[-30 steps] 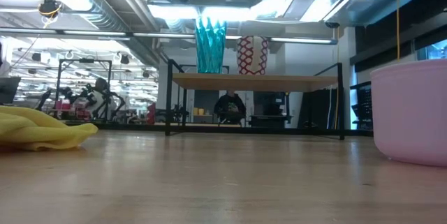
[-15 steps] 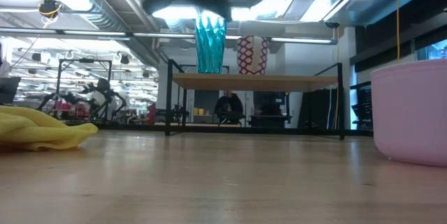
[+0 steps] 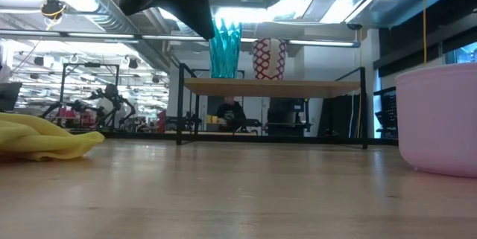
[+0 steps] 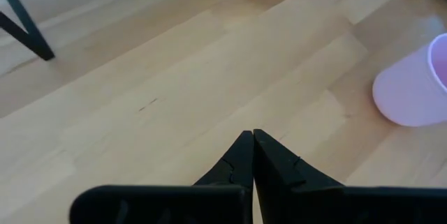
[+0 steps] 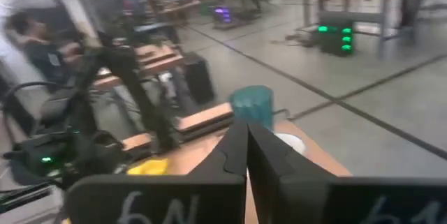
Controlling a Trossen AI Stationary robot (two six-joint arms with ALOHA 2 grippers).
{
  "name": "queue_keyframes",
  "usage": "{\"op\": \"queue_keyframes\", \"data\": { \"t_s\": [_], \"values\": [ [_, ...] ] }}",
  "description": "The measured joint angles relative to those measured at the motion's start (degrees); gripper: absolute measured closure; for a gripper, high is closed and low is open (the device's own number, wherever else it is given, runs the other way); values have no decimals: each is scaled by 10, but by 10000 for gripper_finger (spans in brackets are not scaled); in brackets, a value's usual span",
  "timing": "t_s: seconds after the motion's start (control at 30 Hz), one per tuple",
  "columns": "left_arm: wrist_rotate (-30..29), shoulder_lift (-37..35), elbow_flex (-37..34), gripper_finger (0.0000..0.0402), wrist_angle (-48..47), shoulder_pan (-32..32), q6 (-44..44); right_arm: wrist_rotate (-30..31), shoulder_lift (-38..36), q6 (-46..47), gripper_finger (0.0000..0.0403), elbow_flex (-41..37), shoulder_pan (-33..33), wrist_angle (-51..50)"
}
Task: Stack small to large cups/mugs on shelf
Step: Put the pink cup on the shelf
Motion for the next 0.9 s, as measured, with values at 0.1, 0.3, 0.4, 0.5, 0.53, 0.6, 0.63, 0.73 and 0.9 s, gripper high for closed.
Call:
{"op": "queue_keyframes", "data": {
  "t_s": [0.1, 0.3, 0.4, 0.5, 0.53, 0.6, 0.63, 0.73, 0.9],
  "values": [
    [4, 0, 0, 400, -9, 0, -15, 29, -8, 32, 397, -32, 81, 70],
    [14, 0, 0, 398, -23, 0, -52, 30, 23, 78, 397, -58, 267, 142],
    [14, 0, 0, 400, -25, 0, -68, 75, 53, 85, 397, -71, 384, 143],
    [14, 0, 0, 401, -26, 0, -77, 128, 75, 88, 397, -70, 492, 149],
    [14, 0, 0, 401, -26, 0, -77, 142, 84, 98, 397, -69, 527, 149],
    [14, 0, 0, 401, -26, 0, -78, 188, 101, 123, 397, -69, 596, 136],
    [14, 0, 0, 401, -28, 0, -78, 217, 110, 136, 397, -70, 632, 119],
    [14, 0, 0, 401, -32, 0, -78, 325, 126, 196, 397, -71, 746, 44],
    [14, 0, 0, 401, -38, 0, -76, 545, 139, 319, 400, -69, 930, -38]
  ]
}}
